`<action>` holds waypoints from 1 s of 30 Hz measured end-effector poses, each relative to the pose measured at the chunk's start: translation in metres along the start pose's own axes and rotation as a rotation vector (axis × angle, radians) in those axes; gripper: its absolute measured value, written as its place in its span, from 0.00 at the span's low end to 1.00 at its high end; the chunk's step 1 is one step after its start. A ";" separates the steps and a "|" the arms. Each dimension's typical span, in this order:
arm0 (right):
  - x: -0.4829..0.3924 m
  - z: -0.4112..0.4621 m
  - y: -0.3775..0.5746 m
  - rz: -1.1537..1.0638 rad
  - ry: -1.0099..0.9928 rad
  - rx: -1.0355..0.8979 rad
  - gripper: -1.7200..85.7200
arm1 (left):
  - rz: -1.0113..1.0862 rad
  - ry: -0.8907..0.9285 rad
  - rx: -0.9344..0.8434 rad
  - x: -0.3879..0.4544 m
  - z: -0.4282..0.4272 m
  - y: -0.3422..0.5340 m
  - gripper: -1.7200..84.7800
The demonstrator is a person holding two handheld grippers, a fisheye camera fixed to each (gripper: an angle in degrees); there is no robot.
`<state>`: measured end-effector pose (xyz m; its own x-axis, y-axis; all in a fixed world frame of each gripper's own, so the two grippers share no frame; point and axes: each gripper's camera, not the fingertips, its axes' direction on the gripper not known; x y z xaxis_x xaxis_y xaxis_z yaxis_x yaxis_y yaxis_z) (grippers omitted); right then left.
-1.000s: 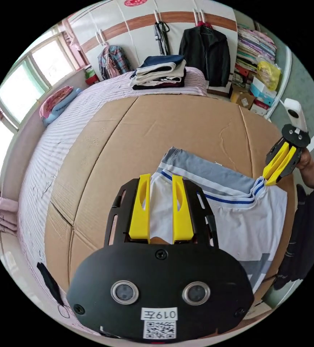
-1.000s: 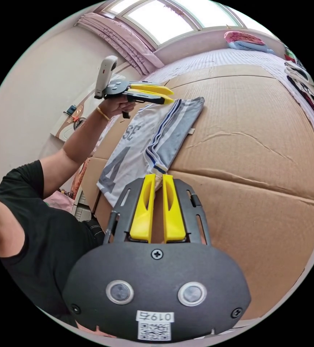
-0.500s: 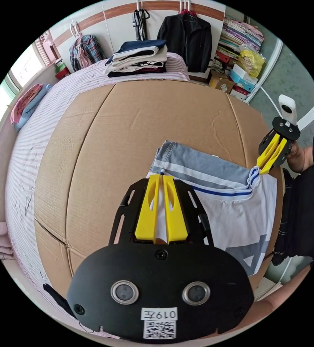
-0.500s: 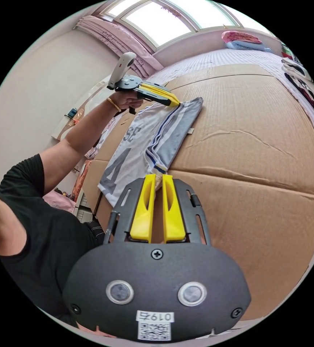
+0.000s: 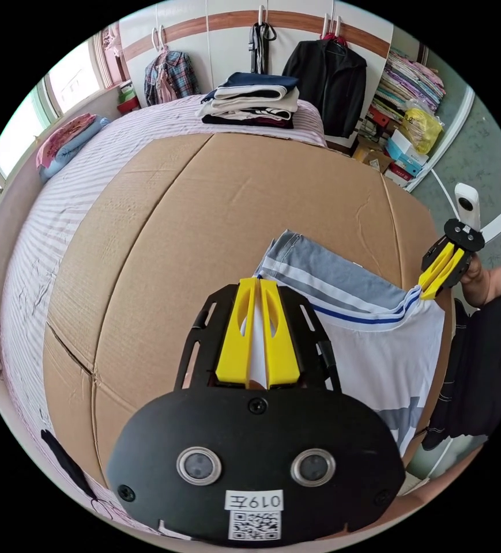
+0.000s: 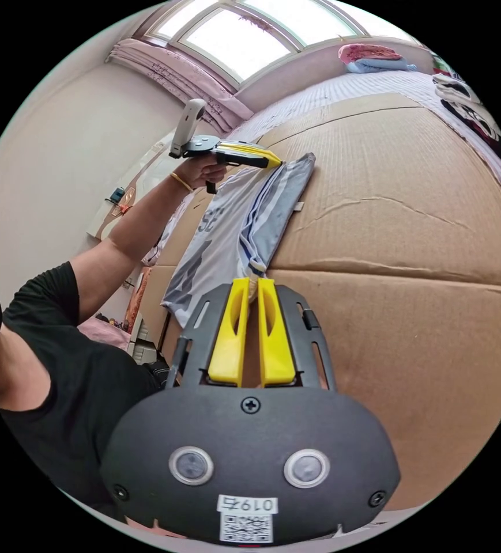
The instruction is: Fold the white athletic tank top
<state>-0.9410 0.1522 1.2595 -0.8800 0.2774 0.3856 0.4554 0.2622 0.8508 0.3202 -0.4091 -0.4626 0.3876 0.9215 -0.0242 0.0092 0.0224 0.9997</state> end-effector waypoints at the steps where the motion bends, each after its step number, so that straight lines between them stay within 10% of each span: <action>1: 0.004 0.000 0.001 0.014 -0.019 0.005 0.05 | -0.010 0.004 0.004 -0.001 0.000 0.002 0.03; 30: -0.013 0.056 0.044 0.088 -0.022 0.045 0.03 | -0.067 -0.026 0.021 0.070 -0.025 0.076 0.04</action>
<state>-0.9024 0.2122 1.2716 -0.8335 0.3213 0.4495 0.5368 0.2775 0.7968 0.3248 -0.3335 -0.3885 0.4097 0.9076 -0.0917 0.0556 0.0755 0.9956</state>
